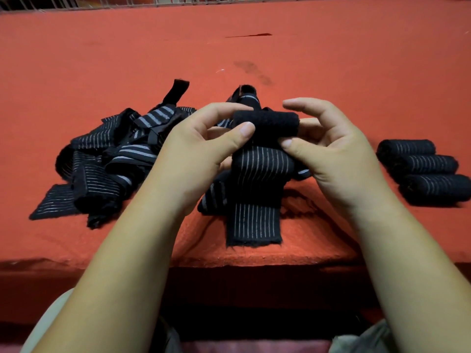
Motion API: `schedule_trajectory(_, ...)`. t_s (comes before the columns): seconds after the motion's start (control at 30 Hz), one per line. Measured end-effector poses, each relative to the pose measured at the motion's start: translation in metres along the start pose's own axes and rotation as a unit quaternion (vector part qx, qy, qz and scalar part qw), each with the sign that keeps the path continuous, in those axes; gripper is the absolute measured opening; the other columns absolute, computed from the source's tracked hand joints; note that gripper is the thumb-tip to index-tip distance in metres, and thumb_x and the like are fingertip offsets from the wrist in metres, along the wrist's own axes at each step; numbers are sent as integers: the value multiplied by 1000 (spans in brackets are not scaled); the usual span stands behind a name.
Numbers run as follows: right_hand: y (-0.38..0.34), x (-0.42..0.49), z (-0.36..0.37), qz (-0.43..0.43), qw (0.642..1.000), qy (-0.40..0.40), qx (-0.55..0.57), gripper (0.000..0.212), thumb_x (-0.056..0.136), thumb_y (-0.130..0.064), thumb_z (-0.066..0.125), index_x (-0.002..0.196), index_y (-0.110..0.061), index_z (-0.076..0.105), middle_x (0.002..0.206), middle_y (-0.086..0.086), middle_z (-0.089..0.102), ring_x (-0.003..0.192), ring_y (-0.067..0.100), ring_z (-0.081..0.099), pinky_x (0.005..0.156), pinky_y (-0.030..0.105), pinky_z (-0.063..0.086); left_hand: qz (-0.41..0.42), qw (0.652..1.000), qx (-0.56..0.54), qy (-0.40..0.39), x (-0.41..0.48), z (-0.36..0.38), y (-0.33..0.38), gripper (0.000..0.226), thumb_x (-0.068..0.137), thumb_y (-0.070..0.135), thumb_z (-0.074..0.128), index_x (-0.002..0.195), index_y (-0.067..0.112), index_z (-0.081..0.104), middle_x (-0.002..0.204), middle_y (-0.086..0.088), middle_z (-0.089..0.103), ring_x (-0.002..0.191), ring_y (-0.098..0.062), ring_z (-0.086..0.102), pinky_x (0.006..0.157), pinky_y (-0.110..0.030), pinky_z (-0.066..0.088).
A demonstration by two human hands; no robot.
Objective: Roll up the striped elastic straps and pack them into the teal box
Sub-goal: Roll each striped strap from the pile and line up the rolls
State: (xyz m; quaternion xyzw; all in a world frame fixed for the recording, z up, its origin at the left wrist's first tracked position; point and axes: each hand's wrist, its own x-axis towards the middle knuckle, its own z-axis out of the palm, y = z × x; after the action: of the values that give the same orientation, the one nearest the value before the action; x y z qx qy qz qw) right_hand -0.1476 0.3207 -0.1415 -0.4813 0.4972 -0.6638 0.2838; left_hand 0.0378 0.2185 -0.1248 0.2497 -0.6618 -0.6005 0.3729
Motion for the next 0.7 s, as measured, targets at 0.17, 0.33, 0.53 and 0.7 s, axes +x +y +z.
schedule_trajectory(0.17,0,1,0,45,999,6,29,47,96,-3,73,140,-15,61,105,1,78,85,10,72,67,20,55,4,1000,-16,5,1,-3,0,28,102,6,70,126,19,75,103,-10,81,100,-30,80,90,-41,66)
schedule_trajectory(0.33,-1,-2,2,40,999,27,0,23,103,-23,67,122,-11,75,84,-8,75,65,5,64,57,16,49,12,1000,-6,5,0,-2,0,32,101,3,70,128,20,75,102,-9,80,98,-27,79,91,-45,65)
schedule_trajectory(0.53,2,-1,3,36,999,29,-23,20,105,-21,67,123,-15,76,96,-3,77,75,12,66,60,19,50,9,1000,14,16,1,-1,0,35,100,8,74,130,26,76,110,-19,78,109,-31,79,97,-48,65)
schedule_trajectory(0.7,3,0,1,24,999,33,-23,21,104,-15,69,124,-16,73,96,-7,74,75,13,62,57,20,48,-4,1000,2,21,1,-1,1,29,99,8,75,128,14,75,107,-11,83,105,-23,80,94,-43,66)
